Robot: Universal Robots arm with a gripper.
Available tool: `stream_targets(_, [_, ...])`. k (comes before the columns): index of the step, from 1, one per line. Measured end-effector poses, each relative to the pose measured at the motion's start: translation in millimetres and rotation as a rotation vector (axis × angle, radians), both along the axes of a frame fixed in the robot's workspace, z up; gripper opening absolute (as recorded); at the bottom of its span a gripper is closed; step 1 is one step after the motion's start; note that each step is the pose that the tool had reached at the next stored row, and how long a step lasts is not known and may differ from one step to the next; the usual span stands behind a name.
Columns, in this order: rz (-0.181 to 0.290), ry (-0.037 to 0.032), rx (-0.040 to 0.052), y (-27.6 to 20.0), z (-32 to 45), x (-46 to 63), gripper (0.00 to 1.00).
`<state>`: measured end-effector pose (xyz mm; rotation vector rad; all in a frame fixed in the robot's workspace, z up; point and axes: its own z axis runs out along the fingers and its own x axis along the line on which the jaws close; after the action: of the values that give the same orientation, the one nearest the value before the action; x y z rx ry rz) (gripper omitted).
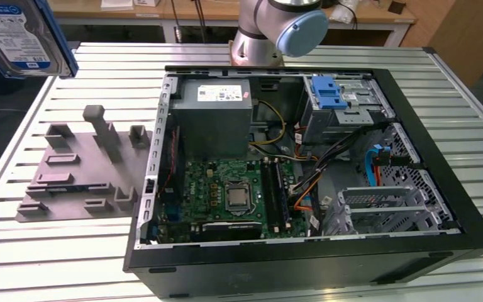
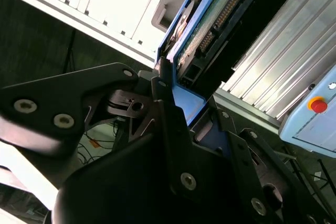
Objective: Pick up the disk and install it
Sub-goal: 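Pick up the disk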
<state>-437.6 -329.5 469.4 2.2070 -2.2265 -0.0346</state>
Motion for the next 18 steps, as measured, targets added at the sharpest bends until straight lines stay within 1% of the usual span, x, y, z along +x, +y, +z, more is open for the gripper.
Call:
stream_targets(3, [0.0, 0.0002, -0.0001, -1.0, 0.1, 0.0, 0.36])
stream_targets(7, [0.0, 0.0001, 0.0, -5.5, 0.0, 0.0, 0.36])
stream_targets(14, [0.0, 0.0, 0.0, -5.9, 0.0, 0.5, 0.36])
stream_targets(18, [0.0, 0.0, 0.0, -5.9, 0.0, 4.7, 0.36])
